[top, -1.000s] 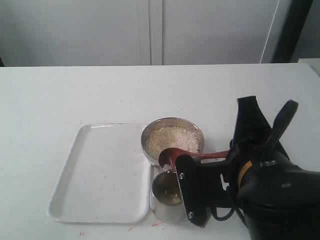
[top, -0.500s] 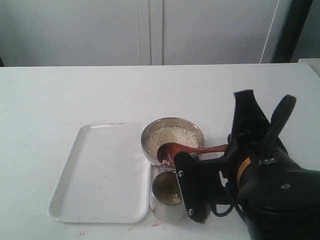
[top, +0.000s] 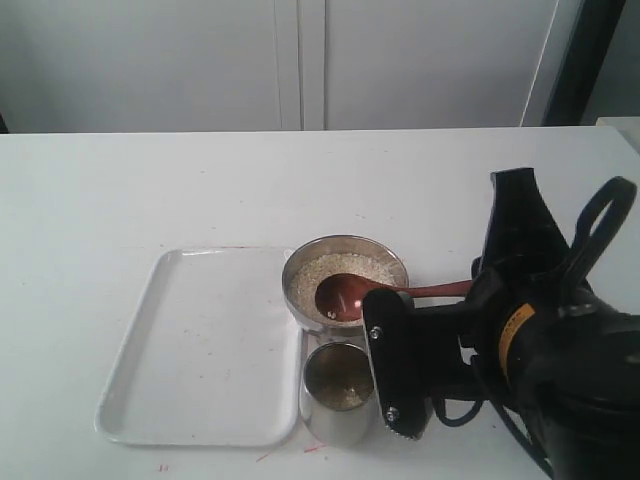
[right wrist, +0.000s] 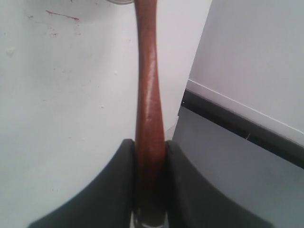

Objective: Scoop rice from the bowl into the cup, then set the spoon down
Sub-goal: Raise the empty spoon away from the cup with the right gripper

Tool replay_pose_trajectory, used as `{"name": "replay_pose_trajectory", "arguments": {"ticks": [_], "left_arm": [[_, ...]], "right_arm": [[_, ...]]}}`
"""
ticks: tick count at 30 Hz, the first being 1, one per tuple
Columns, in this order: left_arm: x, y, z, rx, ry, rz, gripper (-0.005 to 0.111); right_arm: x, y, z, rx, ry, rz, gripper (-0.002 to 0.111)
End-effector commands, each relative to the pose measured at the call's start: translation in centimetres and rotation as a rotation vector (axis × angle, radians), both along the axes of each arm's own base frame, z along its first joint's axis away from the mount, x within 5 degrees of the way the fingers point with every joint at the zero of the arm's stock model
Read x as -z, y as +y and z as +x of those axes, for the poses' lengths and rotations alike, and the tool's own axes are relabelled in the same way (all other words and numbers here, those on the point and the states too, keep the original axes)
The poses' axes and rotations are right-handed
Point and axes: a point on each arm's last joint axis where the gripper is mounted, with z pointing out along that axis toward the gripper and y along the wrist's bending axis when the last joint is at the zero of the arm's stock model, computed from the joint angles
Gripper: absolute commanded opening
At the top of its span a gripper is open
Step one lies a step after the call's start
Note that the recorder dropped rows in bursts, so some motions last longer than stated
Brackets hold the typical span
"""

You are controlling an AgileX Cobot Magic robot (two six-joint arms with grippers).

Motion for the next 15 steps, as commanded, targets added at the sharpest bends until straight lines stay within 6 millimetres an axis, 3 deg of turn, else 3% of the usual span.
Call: {"name": "replay_pose_trajectory", "arguments": {"ticks": [1,9,15], "left_arm": [[-0.23,-0.02,-0.03,0.004,-0.005,-0.016,0.014],[-0.23,-0.02,-0.03,0.004,-0.005,-0.016,0.014],[-0.23,-0.02,-0.03,0.004,-0.005,-0.016,0.014]], "right_arm": [[-0.44,-0.84,-0.44,0.003,0.0,0.018,0.0],[0.39,-1.49,-0.61,-0.068,0.015,-0.115,0.0],[-0.05,-1.52,-0.1,-0.105,-0.101,-0.16,0.0]]}}
